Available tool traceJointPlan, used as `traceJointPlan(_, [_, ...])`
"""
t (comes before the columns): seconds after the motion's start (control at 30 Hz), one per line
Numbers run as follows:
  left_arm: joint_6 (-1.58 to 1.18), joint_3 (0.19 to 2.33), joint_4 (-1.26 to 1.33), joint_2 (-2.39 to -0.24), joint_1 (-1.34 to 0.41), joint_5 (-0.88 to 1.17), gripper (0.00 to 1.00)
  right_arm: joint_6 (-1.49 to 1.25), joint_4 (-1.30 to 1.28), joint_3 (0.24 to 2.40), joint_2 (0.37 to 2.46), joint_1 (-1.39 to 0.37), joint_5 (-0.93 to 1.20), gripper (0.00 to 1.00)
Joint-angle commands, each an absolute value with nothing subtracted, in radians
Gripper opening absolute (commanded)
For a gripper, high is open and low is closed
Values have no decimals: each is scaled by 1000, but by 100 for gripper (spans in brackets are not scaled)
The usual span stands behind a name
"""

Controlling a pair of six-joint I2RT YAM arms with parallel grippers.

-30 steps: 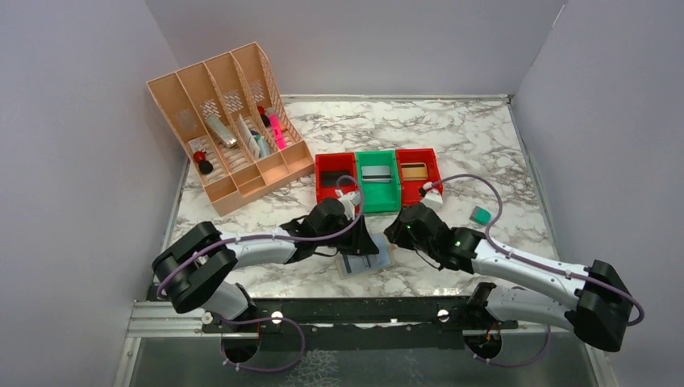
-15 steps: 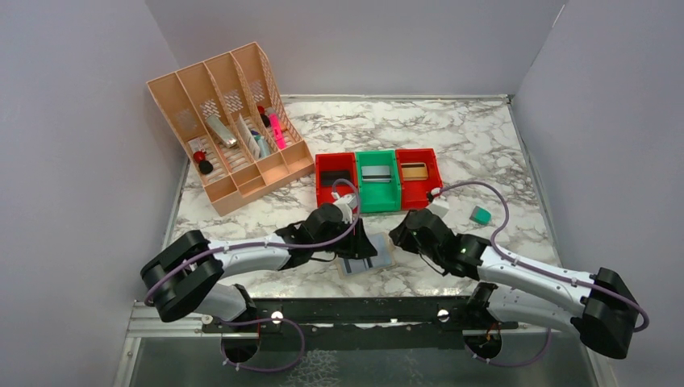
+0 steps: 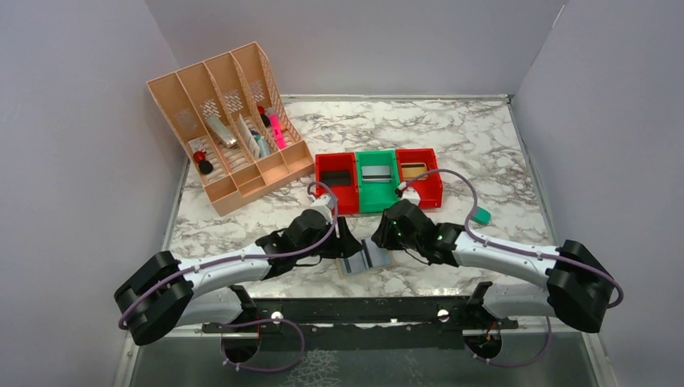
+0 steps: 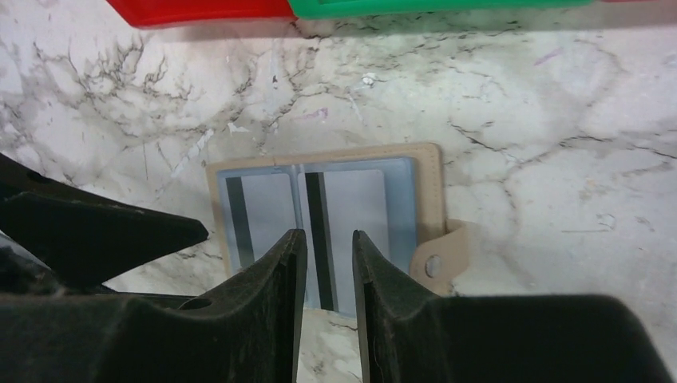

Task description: Take the credit cards out of the card holder

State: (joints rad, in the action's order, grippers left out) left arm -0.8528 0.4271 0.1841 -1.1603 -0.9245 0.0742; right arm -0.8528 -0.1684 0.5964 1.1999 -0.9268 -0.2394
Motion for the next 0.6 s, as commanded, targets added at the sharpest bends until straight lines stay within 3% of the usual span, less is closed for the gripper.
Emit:
traceJointPlan(0.0, [-836, 459, 193, -1182, -920, 81, 59, -776, -137, 645, 1282, -920, -133, 31])
traceJointPlan(0.2, [-927, 393, 348, -1204, -920, 109, 59, -793, -208, 687, 1383, -920, -149, 31])
traceJointPlan(0.57, [-904, 451, 354, -1321, -921, 207, 63, -823, -335, 708, 1476, -920, -222, 31])
